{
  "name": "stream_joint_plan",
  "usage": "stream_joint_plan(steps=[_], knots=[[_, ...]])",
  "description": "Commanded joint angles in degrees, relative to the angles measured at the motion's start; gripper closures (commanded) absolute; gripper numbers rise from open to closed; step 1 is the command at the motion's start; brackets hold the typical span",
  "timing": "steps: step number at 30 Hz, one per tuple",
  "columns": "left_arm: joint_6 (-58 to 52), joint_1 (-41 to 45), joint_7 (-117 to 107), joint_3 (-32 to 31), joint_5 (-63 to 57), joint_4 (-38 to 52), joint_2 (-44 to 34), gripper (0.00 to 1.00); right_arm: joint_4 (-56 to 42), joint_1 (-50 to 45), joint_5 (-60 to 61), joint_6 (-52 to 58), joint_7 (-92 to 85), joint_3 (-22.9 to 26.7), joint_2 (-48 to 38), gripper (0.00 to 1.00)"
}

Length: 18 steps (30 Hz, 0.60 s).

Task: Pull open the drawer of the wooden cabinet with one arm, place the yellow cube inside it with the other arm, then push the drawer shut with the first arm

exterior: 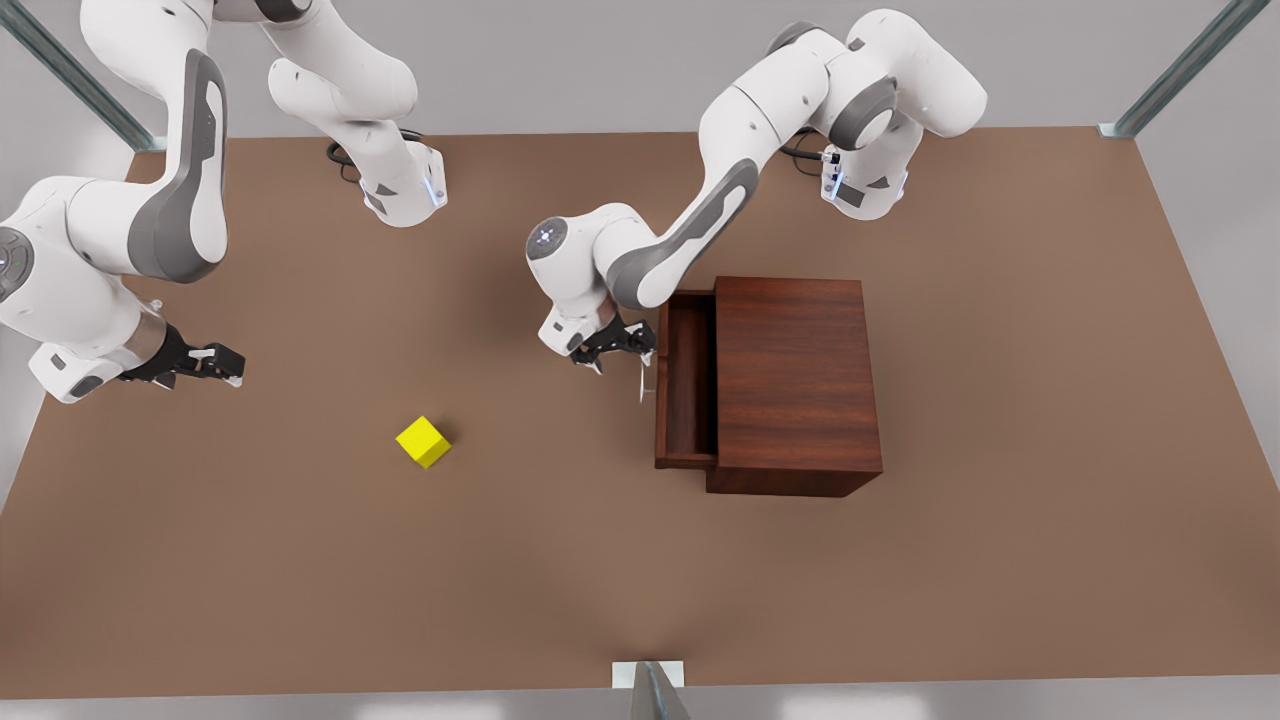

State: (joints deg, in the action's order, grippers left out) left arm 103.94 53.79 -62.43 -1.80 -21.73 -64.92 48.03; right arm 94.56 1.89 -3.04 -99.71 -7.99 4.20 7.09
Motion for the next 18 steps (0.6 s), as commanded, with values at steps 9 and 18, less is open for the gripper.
stream_joint_plan(steps=[9, 18], knots=[[0.1, 0.5, 2.0, 0.0, -0.2, 3.0, 2.2, 0.00, -0.1, 0.0, 0.0, 0.0, 0.0, 0.0, -0.1, 0.00], [-0.5, 1.8, 1.4, 0.2, -0.2, 4.2, 2.7, 0.00, -0.3, 0.0, 0.0, 0.0, 0.0, 0.0, -0.1, 0.00]])
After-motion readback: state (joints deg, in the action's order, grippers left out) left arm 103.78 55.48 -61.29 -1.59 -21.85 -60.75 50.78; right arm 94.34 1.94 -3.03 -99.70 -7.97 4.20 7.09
